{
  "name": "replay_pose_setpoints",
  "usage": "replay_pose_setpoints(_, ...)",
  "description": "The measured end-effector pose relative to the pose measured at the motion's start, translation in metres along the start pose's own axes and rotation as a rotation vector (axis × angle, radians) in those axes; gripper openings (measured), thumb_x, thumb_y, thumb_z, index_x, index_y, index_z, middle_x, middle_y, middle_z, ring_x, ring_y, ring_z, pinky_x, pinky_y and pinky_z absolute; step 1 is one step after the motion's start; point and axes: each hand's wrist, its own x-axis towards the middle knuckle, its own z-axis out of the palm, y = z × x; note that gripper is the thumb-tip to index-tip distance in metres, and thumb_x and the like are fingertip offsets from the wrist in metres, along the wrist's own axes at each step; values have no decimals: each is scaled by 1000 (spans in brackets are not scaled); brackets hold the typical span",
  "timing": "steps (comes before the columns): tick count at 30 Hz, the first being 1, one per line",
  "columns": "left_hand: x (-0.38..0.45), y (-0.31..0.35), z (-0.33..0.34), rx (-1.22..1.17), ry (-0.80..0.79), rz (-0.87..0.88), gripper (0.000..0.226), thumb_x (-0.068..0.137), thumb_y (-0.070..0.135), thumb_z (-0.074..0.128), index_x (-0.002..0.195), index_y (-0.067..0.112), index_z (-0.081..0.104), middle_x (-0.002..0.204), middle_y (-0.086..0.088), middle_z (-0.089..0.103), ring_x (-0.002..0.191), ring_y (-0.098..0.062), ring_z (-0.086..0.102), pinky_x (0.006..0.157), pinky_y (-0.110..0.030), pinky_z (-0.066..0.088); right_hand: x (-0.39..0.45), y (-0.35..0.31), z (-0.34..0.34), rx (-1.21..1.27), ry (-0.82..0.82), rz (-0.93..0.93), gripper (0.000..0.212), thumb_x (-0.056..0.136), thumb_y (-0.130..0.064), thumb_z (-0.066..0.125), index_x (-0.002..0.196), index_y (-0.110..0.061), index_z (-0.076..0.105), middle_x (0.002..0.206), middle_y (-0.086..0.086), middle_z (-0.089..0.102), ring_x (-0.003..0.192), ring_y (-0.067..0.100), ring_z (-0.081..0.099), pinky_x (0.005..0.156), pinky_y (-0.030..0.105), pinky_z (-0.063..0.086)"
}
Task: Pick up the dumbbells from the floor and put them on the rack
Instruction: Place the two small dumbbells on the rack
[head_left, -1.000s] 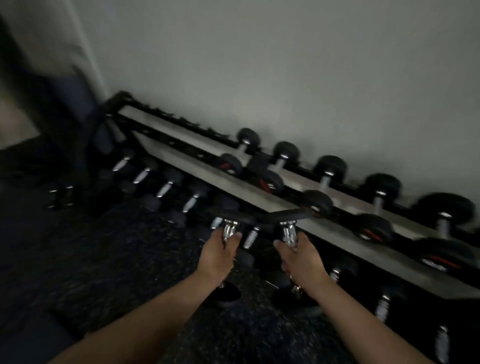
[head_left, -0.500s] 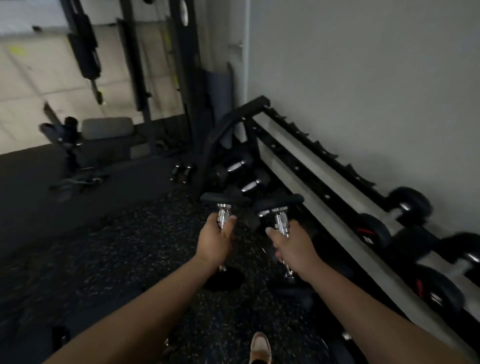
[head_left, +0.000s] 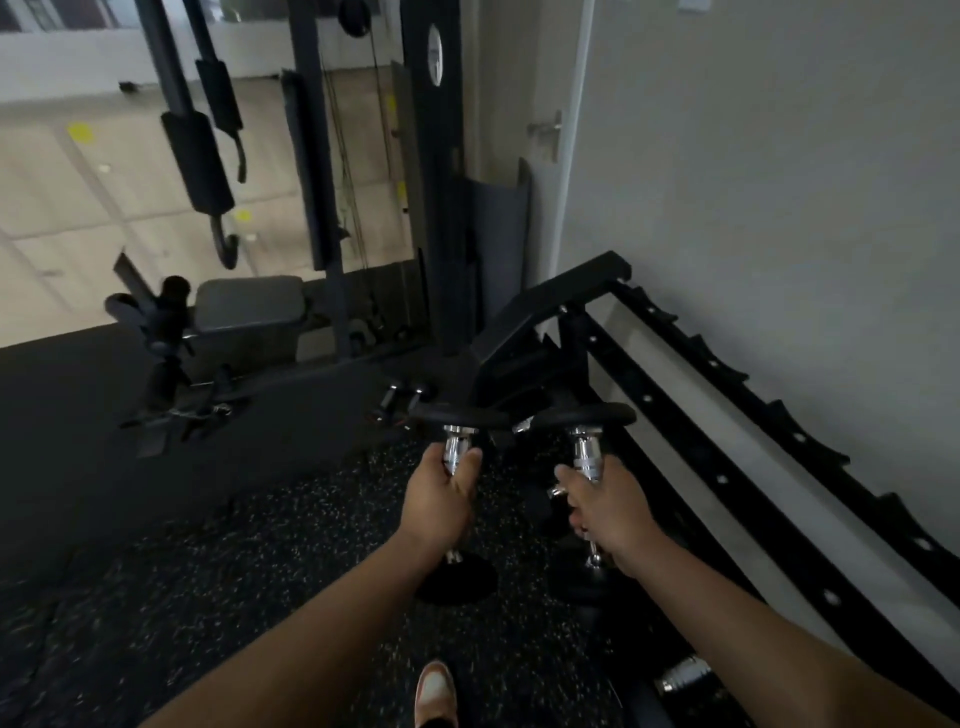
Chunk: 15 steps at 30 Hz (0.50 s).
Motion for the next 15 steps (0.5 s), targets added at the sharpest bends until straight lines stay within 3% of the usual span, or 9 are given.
replay_pose_setpoints(6,152,1,14,-31,-127,-33,31,83,54,57,79,24,52,59,-2,58,51,-22,54,54,-47,48,108,-36,24,142,115,88,27,90,-25,69,87,-9,48,66,10,53,43,13,45,38,24,39)
replay_pose_setpoints(10,234,14,46,-45,-253,-63,33,79,57,57,78,24,51,54,3,54,47,-18,50,49,-39,43,166,-51,19,222,229,137,26,91,-22,68,87,-10,45,66,8,52,40,11,43,37,23,37)
replay_pose_setpoints(15,324,28,109,-12,-394,-46,39,75,62,59,80,24,51,57,4,56,48,-16,52,56,-38,42,251,-53,-2,310,343,189,25,91,-20,67,85,-11,44,67,9,49,38,10,40,35,22,35)
